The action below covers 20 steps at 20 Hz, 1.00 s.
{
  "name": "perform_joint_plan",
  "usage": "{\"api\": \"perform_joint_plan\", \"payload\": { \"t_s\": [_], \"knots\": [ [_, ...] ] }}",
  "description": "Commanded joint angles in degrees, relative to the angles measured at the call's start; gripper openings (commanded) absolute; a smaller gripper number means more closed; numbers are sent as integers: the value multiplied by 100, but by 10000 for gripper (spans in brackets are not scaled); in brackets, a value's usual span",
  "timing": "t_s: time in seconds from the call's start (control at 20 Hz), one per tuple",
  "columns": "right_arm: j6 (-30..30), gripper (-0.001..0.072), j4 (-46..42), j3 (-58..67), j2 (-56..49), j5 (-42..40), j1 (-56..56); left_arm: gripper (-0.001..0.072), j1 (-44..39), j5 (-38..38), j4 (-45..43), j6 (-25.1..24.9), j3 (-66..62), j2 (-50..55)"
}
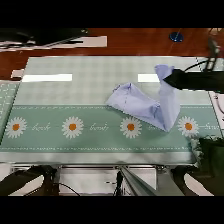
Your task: Fold the shirts.
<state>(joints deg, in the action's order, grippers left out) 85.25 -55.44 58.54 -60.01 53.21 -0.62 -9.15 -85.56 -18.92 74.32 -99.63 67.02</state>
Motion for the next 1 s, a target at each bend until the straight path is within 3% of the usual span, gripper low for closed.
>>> {"api": "perform_joint_plan", "payload": {
  "t_s": [0.0,0.25,0.3,0.4,0.45,0.6,0.75,0.85,0.9,0.95],
  "knots": [
    [317,32,55,-22,-850,-1327,-1056,23,101,-260,-107,317,-4,-518],
    [601,33,964,-22,-1982,-2485,-2286,23,101,-302,-498,448,-2,-828],
    [601,89,1069,-22,-2087,-2704,-2494,23,101,-387,-789,538,-2,-828],
    [584,500,1099,-22,-2092,-2761,-2684,23,101,-575,-1482,660,9,-828],
    [509,550,1078,-22,-2006,-2616,-2653,23,101,-675,-1773,660,13,-824],
    [251,550,726,-22,-1438,-1952,-2127,24,101,-710,-2236,658,94,-807],
    [254,548,-514,-22,-448,-726,-1034,25,101,-708,-2715,649,317,-800],
    [247,530,-2216,-22,245,492,-125,29,101,-708,-3346,632,557,-791],
    [116,530,-3390,-22,514,1266,348,72,101,-708,-3720,632,704,-778],
    [-223,530,-4439,-24,651,1967,787,232,101,-708,-4103,632,894,-758]
  ]
}}
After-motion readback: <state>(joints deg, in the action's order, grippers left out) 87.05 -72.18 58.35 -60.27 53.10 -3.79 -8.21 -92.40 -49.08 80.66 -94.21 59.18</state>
